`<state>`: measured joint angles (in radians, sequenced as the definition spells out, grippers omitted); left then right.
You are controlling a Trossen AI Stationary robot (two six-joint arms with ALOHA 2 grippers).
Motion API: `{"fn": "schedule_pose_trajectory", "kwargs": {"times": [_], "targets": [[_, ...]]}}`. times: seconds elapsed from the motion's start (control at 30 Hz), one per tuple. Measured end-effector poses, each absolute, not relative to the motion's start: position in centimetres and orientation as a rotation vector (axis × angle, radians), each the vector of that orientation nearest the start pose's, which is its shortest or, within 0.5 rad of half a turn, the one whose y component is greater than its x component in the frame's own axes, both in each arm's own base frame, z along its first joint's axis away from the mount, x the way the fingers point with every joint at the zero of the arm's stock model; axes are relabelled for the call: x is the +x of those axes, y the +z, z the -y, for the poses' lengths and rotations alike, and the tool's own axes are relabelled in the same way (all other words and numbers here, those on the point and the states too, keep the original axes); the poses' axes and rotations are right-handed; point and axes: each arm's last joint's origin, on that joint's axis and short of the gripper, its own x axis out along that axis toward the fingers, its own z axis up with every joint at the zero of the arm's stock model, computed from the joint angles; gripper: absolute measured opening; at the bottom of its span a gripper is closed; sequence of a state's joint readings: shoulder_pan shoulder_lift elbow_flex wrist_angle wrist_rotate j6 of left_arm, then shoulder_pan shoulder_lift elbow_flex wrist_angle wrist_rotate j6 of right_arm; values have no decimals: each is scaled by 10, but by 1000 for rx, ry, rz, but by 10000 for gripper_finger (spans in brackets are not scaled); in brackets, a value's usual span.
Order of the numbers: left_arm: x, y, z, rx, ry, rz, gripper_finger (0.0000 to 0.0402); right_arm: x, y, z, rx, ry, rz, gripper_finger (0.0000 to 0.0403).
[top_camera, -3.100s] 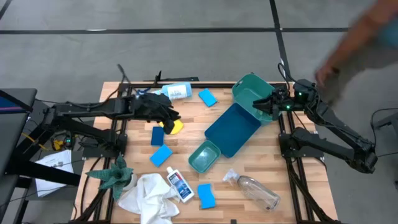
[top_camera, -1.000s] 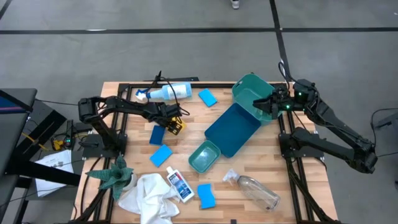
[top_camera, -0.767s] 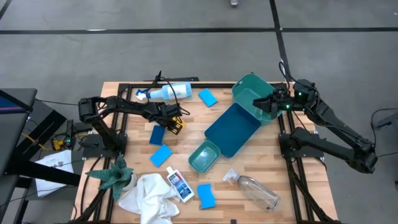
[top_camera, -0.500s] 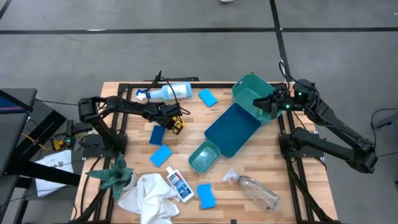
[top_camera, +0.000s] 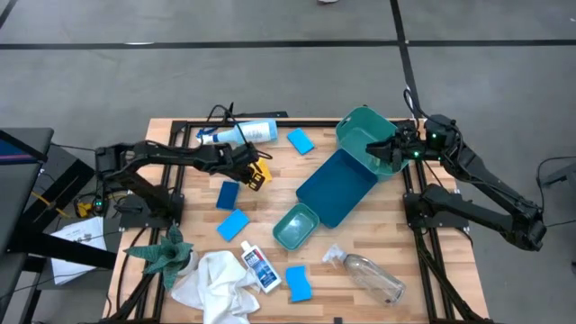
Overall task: Pick & Place Kitchen Items
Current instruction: Put the yellow microfiber cloth into the top green bin
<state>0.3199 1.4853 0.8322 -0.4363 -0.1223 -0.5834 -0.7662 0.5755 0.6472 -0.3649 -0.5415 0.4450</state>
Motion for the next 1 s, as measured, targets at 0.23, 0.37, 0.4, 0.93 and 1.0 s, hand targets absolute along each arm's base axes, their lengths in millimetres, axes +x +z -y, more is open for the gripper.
{"fn": "schedule_pose_trajectory", "kwargs": {"times": [0.23,0.37,0.4,0.93,1.0], "targets": [[258,215,-80,-597,601,-758,1,102,299,77,637,-267,-167,140],[258,230,-73,-586,556,-668,1,103,301,78,635,-258,-148,140],[258,232,-71,-585,547,-654,1,104,302,77,632,-253,-139,140],[269,235,-53,-566,468,-606,0,125,306,78,592,-194,-104,140],[270,237,-52,-565,458,-590,0,132,310,79,583,-161,-67,140]]}}
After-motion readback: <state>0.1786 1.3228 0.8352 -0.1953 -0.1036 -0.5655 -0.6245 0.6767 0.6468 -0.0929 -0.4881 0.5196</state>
